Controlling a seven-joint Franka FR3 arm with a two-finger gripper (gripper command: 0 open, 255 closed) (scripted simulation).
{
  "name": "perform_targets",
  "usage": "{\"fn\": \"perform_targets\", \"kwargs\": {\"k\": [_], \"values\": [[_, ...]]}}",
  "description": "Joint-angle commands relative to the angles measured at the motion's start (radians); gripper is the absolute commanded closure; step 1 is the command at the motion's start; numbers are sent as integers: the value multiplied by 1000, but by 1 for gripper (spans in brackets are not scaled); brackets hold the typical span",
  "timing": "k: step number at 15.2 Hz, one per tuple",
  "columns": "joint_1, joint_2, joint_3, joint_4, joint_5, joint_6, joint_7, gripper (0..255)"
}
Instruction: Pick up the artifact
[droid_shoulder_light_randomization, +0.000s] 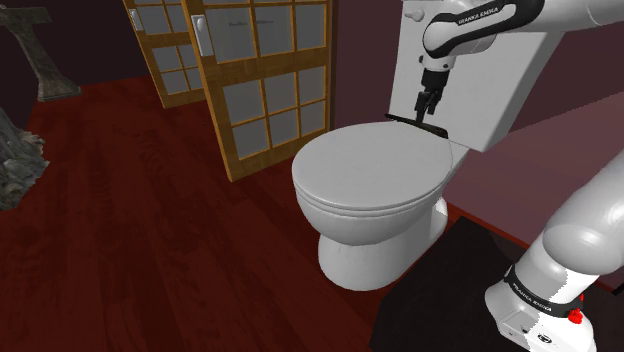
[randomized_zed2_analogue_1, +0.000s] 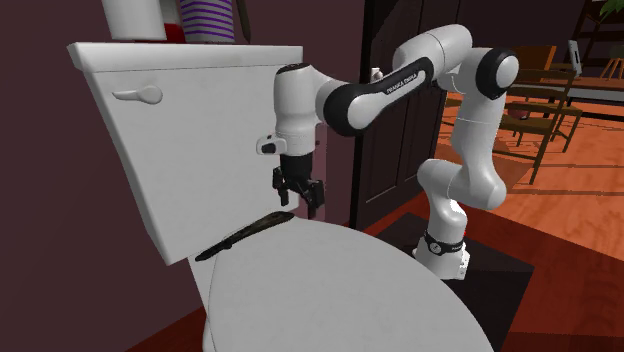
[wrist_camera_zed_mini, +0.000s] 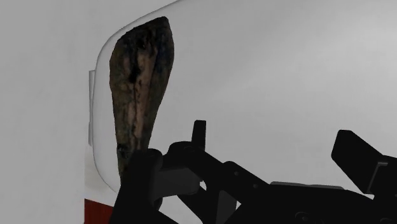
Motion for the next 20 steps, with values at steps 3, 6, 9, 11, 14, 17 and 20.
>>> {"fn": "perform_targets", "kwargs": {"k": [3, 6, 9, 11, 14, 17, 20], "values": [[-19, 150, -32, 127, 35, 16, -64, 0], [-44, 268, -49, 238, 69, 15, -115, 0], [-78, 389, -59, 364, 106, 2, -161, 0], [-96, 445, -60, 427, 122, -8, -179, 0], [-97, 454, -58, 398, 126, 29, -180, 0], [-97, 464, -56, 371, 130, 66, -182, 0], [-97, 470, -55, 358, 133, 84, -184, 0]]}}
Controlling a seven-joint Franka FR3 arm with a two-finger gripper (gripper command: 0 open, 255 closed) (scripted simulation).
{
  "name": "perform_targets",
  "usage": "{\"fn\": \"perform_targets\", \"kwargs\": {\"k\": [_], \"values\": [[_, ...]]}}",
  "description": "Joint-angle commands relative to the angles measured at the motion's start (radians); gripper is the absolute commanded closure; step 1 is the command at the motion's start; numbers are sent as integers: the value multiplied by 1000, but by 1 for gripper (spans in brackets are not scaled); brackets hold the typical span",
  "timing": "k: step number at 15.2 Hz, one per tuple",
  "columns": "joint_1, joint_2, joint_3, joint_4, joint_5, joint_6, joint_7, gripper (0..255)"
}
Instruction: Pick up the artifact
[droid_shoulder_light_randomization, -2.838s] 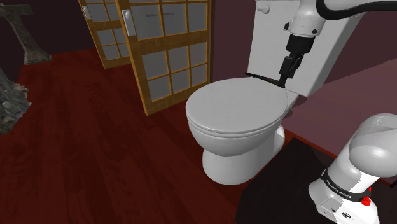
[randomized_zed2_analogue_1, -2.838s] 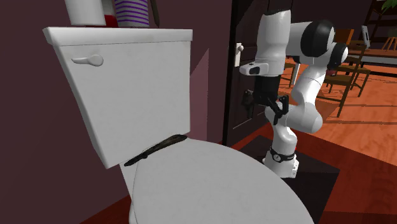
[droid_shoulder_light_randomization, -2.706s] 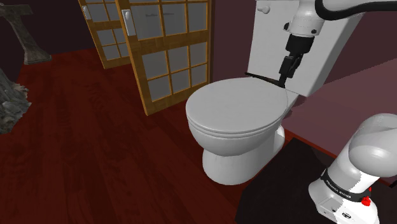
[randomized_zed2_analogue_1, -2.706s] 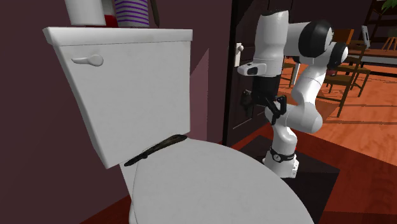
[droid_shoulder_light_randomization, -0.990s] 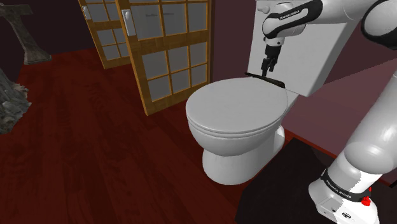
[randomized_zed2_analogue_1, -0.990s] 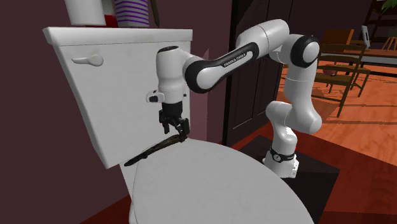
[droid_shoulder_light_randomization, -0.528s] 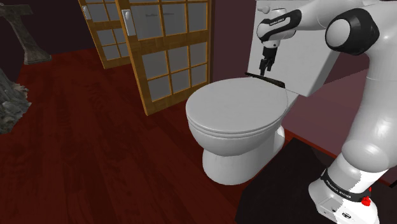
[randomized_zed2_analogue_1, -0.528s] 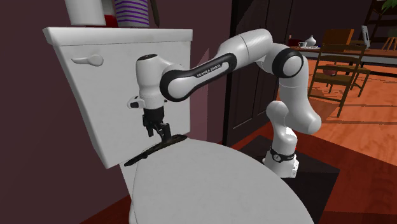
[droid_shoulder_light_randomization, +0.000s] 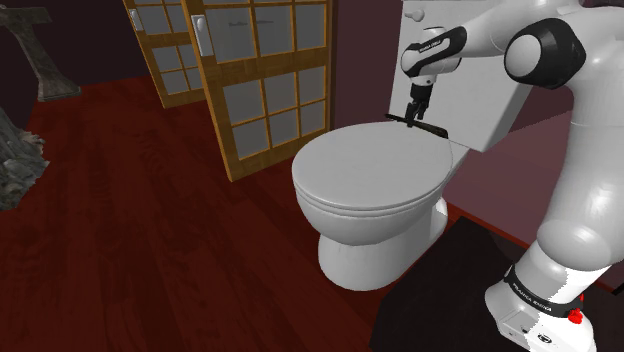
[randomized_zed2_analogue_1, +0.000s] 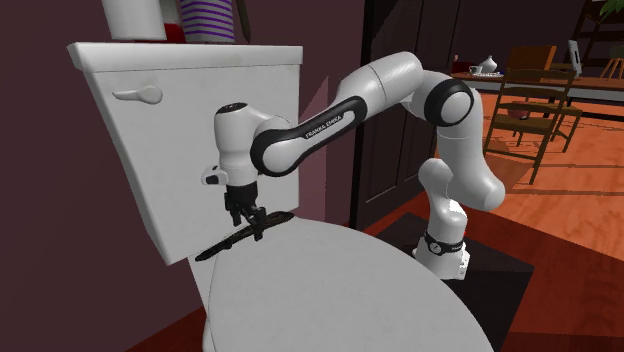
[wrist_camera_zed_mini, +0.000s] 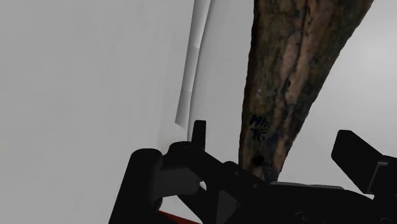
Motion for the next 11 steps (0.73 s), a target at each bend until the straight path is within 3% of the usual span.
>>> {"fn": "perform_targets", "kwargs": {"k": [1, 11], "values": [[0, 0, 0, -6, 0, 6, 0, 255], [0, -4, -1, 5, -2, -8, 1, 255]]}}
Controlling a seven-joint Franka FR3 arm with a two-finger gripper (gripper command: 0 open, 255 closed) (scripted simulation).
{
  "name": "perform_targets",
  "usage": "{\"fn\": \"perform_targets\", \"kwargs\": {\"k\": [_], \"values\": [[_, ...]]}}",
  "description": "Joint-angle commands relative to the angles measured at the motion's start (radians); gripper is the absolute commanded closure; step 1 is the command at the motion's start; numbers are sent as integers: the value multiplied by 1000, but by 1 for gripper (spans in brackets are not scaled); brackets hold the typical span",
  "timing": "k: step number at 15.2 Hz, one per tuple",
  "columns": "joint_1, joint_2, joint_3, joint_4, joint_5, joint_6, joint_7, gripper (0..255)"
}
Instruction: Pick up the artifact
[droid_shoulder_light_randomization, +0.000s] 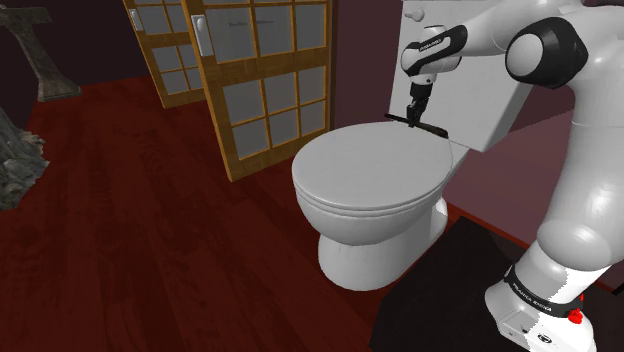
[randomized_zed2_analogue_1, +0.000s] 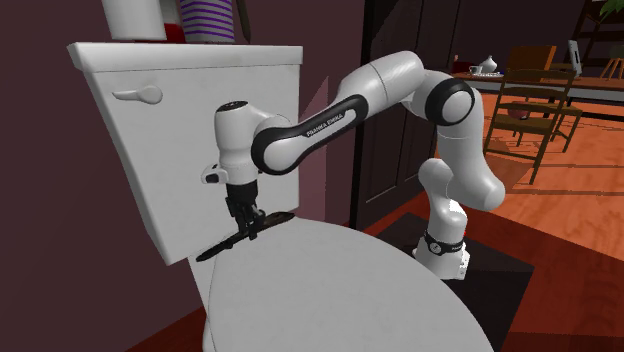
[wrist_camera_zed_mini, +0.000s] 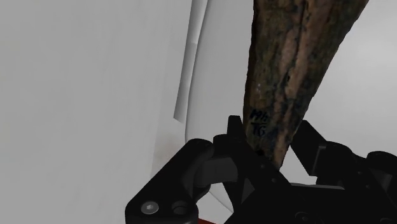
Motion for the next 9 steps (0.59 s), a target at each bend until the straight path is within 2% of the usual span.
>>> {"fn": "perform_targets", "kwargs": {"k": [1, 9], "values": [[-2, 0, -3, 12, -4, -18, 1, 255], [-2, -23, -7, 90, -13, -117, 6, 255]]}}
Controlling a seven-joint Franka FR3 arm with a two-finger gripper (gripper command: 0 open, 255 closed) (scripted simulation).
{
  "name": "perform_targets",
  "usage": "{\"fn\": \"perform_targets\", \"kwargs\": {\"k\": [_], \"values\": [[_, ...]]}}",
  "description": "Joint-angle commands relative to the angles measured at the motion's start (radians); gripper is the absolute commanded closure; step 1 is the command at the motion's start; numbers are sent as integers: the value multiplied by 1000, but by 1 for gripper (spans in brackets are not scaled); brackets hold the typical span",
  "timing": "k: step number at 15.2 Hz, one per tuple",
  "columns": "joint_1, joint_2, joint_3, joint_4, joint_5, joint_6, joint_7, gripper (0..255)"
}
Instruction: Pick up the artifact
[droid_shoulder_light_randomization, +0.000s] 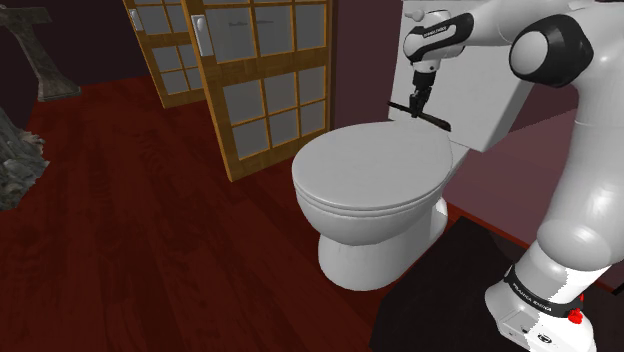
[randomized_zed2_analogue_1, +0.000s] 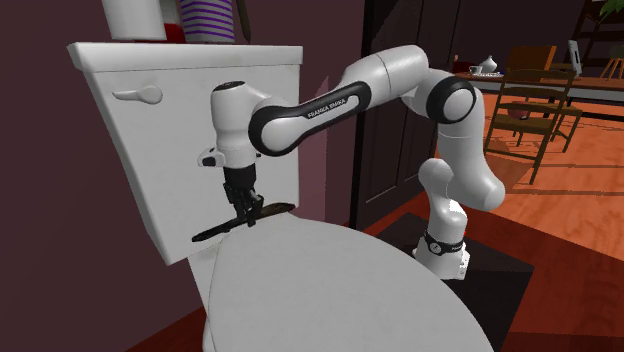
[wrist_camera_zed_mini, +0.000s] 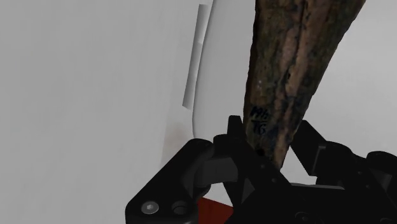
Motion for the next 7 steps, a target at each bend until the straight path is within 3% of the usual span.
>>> {"fn": "perform_targets", "kwargs": {"k": [1, 7], "values": [[-1, -5, -1, 21, -2, -25, -1, 255], [-3, -10, -3, 70, -4, -79, 0, 255]]}}
